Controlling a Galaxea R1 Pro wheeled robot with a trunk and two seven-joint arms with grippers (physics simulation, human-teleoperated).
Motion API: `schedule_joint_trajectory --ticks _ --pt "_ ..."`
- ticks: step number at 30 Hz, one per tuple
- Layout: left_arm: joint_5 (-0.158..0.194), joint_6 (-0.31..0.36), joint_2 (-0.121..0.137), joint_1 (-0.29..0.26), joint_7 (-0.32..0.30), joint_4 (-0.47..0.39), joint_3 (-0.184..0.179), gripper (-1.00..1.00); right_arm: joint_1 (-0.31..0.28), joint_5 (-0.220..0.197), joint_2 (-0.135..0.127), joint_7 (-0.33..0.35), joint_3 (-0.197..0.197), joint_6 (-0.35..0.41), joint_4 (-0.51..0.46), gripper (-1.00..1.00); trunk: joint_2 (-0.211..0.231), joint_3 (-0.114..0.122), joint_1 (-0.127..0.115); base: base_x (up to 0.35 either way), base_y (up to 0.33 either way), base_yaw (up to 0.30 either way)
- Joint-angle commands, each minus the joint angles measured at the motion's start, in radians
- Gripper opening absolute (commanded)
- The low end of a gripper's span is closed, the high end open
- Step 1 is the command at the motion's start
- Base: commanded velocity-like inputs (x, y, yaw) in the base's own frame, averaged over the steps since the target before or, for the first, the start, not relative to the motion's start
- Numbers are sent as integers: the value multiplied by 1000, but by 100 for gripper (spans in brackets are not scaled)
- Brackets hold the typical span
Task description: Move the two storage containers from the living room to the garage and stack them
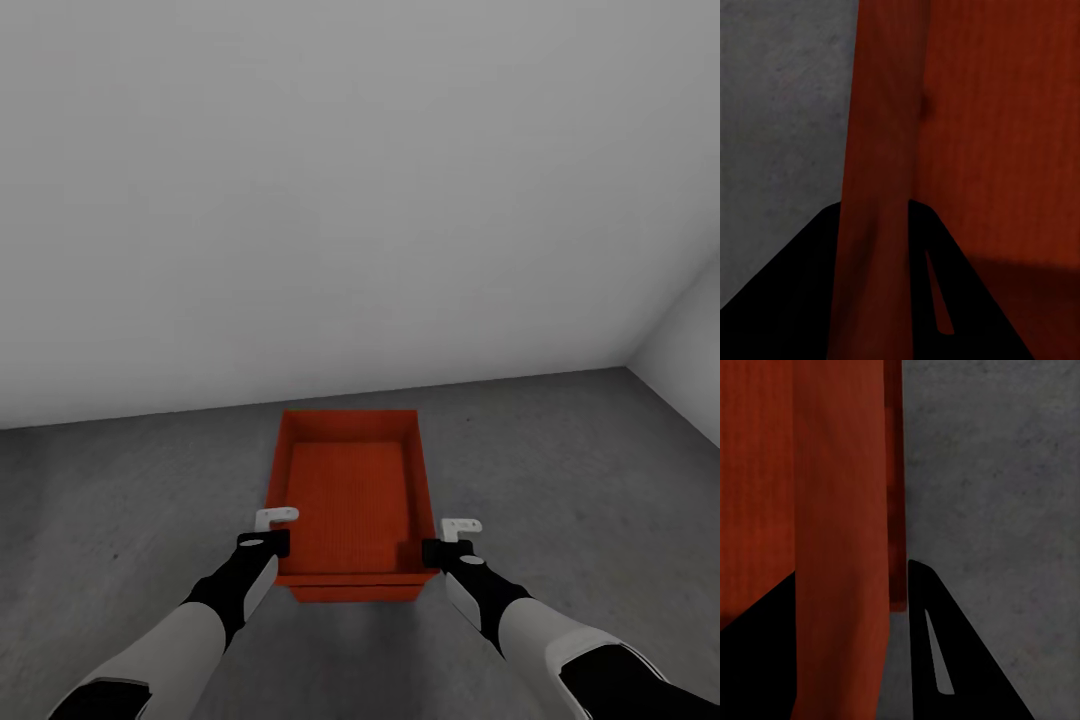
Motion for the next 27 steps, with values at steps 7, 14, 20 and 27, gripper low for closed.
schedule_joint_trajectory --ticks 7,14,20,27 --pt "-5 9 2 0 31 -3 55 -100 -1 2 -15 -53 -30 -5 -2 -100 0 -1 0 0 0 0" --pt "-5 9 2 -1 44 -3 55 -100 -1 2 -15 -53 -30 -5 -2 -100 0 -1 0 0 -101 0" --pt "-4 9 1 0 63 -3 55 -100 -1 2 -15 -53 -30 -5 -2 -100 0 -1 0 0 -116 0" --pt "-3 9 0 0 64 -2 55 -100 -1 2 -15 -53 -30 -5 -2 -100 0 -1 0 0 -11 0"
